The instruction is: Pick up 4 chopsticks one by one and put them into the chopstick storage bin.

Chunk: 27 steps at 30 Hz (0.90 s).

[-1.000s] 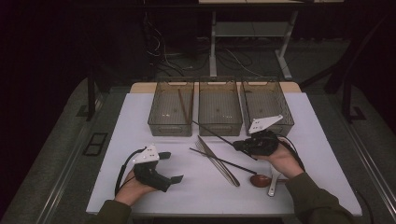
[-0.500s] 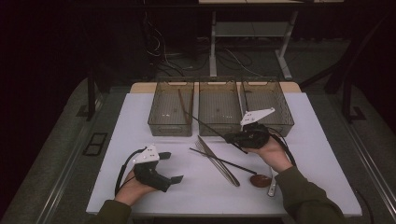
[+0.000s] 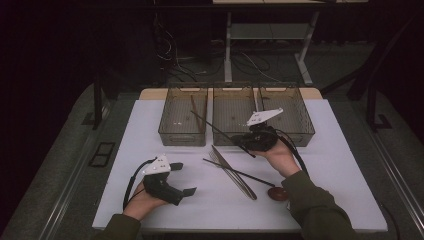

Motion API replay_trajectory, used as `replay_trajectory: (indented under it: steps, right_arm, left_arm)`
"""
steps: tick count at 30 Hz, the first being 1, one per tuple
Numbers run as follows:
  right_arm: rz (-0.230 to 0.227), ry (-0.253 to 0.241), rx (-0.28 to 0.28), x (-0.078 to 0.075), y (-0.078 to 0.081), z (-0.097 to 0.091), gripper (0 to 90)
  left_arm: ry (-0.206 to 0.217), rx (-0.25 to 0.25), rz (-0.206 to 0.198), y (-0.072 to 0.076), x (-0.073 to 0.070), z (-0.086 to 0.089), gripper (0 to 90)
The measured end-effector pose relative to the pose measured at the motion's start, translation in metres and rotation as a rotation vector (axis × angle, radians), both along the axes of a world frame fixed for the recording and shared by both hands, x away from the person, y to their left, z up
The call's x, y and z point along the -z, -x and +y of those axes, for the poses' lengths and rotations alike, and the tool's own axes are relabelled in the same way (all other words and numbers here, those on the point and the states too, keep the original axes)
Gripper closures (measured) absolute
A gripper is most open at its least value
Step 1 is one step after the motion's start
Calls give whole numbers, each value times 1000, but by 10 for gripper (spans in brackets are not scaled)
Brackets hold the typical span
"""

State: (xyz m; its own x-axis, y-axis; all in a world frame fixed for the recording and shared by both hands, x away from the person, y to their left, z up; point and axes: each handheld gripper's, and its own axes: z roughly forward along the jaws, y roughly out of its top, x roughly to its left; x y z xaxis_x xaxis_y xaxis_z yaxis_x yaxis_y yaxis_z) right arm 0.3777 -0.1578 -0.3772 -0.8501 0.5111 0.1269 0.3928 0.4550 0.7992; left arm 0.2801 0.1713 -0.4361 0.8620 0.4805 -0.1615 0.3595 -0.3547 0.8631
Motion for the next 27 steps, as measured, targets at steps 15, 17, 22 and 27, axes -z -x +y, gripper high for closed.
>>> replay_trajectory:
  steps: [15,17,22,27]
  right_arm:
    - [9,-45,44,-18,-30,28,850]
    - [5,-55,49,-20,-34,32,850]
    - [7,-72,62,-27,-46,43,850]
    - [-7,-92,83,-34,-58,56,850]
  left_arm:
    - [4,1,-1,0,-1,0,0]
    - [3,2,-2,0,-1,0,0]
    - [4,1,-4,0,-1,1,0]
    - [11,-3,-6,0,-1,1,0]
